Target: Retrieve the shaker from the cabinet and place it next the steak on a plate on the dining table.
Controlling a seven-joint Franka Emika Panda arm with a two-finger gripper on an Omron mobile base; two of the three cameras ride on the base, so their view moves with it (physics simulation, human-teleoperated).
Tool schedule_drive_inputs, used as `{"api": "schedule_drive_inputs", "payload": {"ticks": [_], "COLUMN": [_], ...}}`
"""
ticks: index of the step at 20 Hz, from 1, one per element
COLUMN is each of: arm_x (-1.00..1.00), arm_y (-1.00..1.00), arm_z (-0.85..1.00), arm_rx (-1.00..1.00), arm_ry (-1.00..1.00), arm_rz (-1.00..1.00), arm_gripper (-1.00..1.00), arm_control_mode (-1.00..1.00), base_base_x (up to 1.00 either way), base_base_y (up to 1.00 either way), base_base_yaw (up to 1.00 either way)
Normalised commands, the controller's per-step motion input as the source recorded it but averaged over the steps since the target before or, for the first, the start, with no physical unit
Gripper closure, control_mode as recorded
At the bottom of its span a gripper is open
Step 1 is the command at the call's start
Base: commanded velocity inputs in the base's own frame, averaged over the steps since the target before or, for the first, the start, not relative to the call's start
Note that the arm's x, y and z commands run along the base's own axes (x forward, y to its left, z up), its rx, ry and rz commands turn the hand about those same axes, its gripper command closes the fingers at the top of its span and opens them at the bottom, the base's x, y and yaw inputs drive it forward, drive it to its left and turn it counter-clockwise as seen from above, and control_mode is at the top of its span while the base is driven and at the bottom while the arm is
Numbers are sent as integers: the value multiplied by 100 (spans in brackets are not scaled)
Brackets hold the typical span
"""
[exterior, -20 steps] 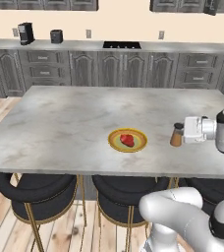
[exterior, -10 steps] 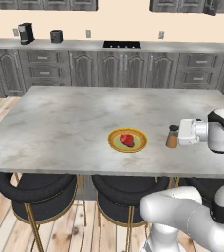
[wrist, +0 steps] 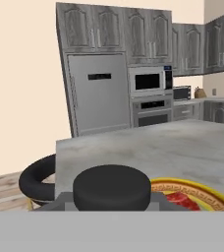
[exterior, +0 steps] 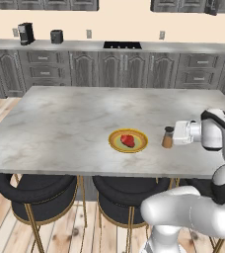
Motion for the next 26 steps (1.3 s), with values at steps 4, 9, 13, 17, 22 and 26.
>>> {"api": "schedule_drive_inputs", "payload": {"ticks": [4, 9, 13, 17, 22, 26], "arm_x": [28, 24, 16, 10, 10, 18], "arm_y": [0, 0, -1, -6, -9, -8], "arm_z": [-3, -9, -15, -17, -21, -24], "arm_rx": [0, 0, 0, 0, 0, 0], "arm_ry": [0, 0, 0, 0, 0, 0], "arm_rz": [0, 1, 3, 3, 2, 2], "arm_gripper": [100, 100, 100, 100, 100, 100], "arm_control_mode": [-100, -100, -100, -100, -100, -100], "base_base_x": [0, 0, 0, 0, 0, 0], "base_base_y": [0, 0, 0, 0, 0, 0], "base_base_yaw": [0, 0, 0, 0, 0, 0]}}
